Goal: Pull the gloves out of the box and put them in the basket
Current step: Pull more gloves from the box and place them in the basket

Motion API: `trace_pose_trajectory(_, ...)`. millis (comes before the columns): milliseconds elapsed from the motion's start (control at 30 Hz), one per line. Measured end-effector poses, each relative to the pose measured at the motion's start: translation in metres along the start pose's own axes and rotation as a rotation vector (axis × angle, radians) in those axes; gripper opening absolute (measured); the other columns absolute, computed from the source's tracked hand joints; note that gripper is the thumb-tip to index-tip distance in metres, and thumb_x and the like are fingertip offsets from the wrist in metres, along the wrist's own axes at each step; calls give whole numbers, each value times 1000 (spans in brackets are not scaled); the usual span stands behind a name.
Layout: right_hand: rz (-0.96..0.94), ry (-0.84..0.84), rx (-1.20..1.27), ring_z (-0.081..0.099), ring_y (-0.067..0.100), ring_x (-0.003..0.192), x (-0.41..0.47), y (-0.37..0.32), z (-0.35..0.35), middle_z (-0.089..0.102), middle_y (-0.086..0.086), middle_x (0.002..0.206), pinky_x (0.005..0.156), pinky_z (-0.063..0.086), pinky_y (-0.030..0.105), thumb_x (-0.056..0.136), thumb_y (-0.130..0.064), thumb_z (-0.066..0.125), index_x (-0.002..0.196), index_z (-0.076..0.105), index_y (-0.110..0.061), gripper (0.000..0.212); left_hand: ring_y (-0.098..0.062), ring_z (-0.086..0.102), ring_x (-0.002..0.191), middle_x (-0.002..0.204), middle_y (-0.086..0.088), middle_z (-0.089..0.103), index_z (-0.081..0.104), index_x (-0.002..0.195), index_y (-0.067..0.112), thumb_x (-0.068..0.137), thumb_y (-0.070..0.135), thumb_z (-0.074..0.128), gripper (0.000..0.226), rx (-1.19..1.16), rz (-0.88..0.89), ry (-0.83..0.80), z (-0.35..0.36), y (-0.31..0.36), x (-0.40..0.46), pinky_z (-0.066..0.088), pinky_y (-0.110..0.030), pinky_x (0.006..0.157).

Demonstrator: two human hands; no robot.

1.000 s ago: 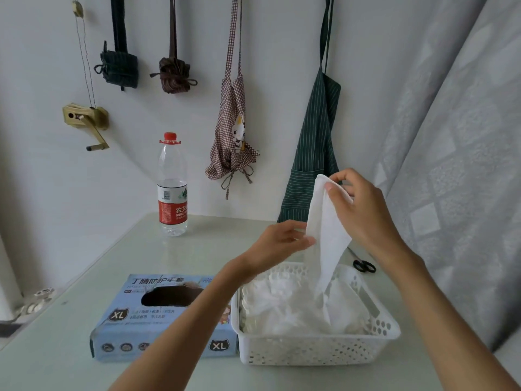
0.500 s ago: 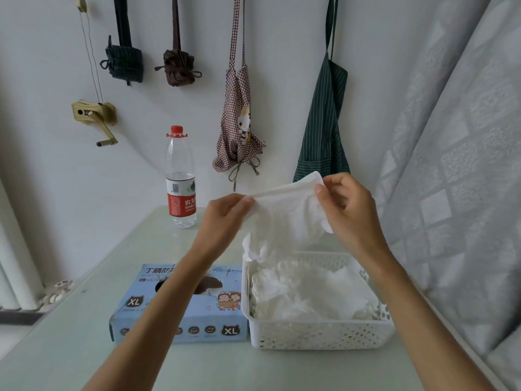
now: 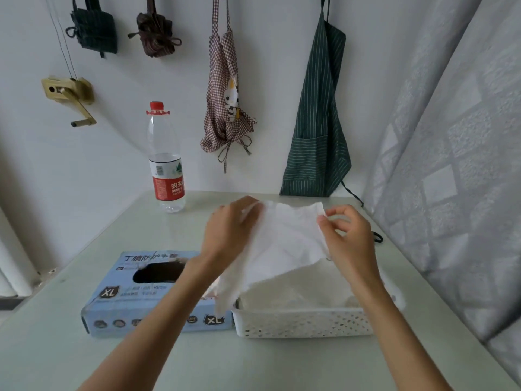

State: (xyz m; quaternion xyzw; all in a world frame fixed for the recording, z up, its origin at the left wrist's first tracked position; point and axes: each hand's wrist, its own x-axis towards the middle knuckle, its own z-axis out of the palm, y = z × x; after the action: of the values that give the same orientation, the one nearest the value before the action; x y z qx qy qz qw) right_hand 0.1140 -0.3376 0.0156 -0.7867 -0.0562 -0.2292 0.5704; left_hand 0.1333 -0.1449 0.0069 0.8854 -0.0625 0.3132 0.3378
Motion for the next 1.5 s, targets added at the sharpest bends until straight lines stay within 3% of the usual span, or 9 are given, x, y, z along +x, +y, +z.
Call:
trace_pose_trajectory(133, 52, -54, -390, 64, 18, 75, 6, 50, -21, 67, -5, 78, 54, 39, 15, 92, -19, 59, 86, 59, -15, 7, -28, 62, 86, 92, 0, 71, 67, 100, 25, 97, 41, 46, 27, 160, 110, -251, 47, -11, 2, 48, -34, 72)
trace_pose_trajectory(333, -7, -111, -767, 64, 27, 84, 13, 65, -37, 68, 6, 94, 67, 50, 33, 96, -24, 52, 102, 56, -19, 9, -33, 60, 88, 95, -7, 68, 58, 112, 25, 95, 56, 35, 42, 452, 317, -427, 74, -9, 15, 39, -35, 69)
trace_pose_trajectory(467, -103, -143, -954, 62, 24, 82, 18, 70, -40, 66, 4, 95, 61, 40, 30, 99, -25, 46, 111, 52, -19, 15, -27, 62, 93, 109, 0, 66, 51, 121, 23, 95, 55, 37, 43, 615, 443, -422, 81, -9, 18, 35, -31, 66)
trace_pose_trajectory(633, -175, -233, -1116, 64, 23, 87, 20, 74, -37, 65, 2, 103, 60, 36, 27, 97, -28, 51, 123, 45, -21, 28, -17, 60, 94, 112, 5, 62, 54, 119, 22, 90, 51, 52, 40, 490, 541, -315, 76, -13, 20, 40, -28, 67)
trace_pose_trajectory(800, -220, -199, -1013, 63, 19, 84, 23, 73, -47, 61, -2, 108, 61, 40, 25, 92, -19, 59, 121, 49, -21, 30, -9, 61, 91, 109, 9, 64, 62, 110, 27, 90, 28, 62, 19, 381, 263, -205, 41, -19, 27, 50, -24, 69)
trace_pose_trajectory(900, -154, -288, -716, 59, 10, 78, 24, 73, -49, 57, -10, 89, 63, 45, 23, 91, -16, 62, 108, 58, -27, 21, -5, 59, 105, 124, 10, 61, 60, 118, 30, 94, 27, 55, 24, 279, 270, -443, 24, -23, 19, 48, -24, 89)
trace_pose_trajectory(1000, -68, -626, -626, 51, 9, 112, 23, 71, -40, 50, -7, 129, 92, 43, 25, 93, -24, 59, 125, 52, -33, 34, -8, 30, 138, 153, 10, 28, 31, 145, 30, 98, 45, 39, 50, 312, 368, -836, 25, -16, 1, 24, -27, 111)
trace_pose_trajectory(1133, 104, -1059, -853, -3, 17, 146, 27, 69, -34, -3, -4, 159, 116, 13, 39, 91, -39, 60, 150, 10, -38, 78, -11, -7, 146, 158, 4, -13, -11, 151, 22, 92, 63, 27, 81, 531, 357, -1046, 39, -13, -12, -1, -33, 117)
trace_pose_trajectory(1500, 212, -1120, -941, -4, 16, 147, 33, 82, -38, -14, -3, 159, 119, 11, 38, 83, -44, 68, 151, -4, -33, 100, -12, -18, 144, 156, 4, -23, -21, 147, 20, 83, 77, 21, 96, 747, 256, -1172, 48, -11, -26, -10, -37, 118)
